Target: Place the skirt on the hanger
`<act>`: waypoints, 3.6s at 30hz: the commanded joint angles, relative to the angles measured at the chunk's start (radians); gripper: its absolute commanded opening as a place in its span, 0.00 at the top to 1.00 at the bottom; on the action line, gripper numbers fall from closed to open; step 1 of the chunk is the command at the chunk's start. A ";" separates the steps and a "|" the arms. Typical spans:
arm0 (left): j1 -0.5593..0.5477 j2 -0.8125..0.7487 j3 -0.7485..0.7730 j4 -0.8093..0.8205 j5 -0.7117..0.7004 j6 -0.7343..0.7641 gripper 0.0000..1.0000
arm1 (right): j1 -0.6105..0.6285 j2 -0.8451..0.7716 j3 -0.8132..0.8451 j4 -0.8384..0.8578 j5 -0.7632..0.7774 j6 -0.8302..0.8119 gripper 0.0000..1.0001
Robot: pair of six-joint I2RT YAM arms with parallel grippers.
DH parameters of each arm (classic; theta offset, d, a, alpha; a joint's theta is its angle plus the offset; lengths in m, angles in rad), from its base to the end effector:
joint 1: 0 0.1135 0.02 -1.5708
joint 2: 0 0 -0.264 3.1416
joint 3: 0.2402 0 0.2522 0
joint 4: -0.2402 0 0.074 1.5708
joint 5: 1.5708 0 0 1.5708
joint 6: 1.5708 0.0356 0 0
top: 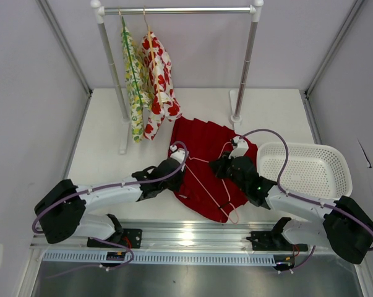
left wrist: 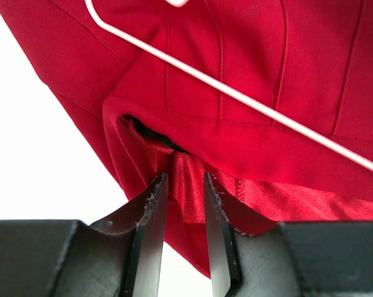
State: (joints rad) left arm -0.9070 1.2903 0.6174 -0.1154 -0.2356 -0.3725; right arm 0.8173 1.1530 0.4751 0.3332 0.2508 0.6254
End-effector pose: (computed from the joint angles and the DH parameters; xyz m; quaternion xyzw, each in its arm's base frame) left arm 0.1621 -0.1937 0.1844 0.1992 0.8973 -0.1389 0.3687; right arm 0.1730 0.1715 0.2112 -0.0061 0.8146 0.3002 0.4962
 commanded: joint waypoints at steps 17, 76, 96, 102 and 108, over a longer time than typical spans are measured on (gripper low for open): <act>-0.113 0.230 0.219 -0.127 -0.186 0.139 0.66 | -0.033 0.037 0.082 -0.020 -0.071 -0.030 1.00; -0.138 0.325 0.297 -0.050 -0.192 0.150 0.57 | -0.044 0.021 0.046 -0.013 -0.093 -0.038 1.00; -0.125 0.428 0.381 -0.136 -0.283 0.099 0.64 | -0.046 0.014 0.043 -0.014 -0.091 -0.041 1.00; -0.116 0.442 0.372 -0.092 -0.245 0.118 0.75 | -0.046 0.019 0.045 -0.014 -0.093 -0.044 1.00; -0.116 0.400 0.348 -0.079 -0.223 0.124 0.98 | -0.047 0.019 0.051 -0.017 -0.097 -0.050 1.00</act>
State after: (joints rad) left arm -1.0290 1.7226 0.9596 -0.2405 -0.4816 -0.2604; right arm 0.7742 1.1873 0.5213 0.3073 0.1635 0.5991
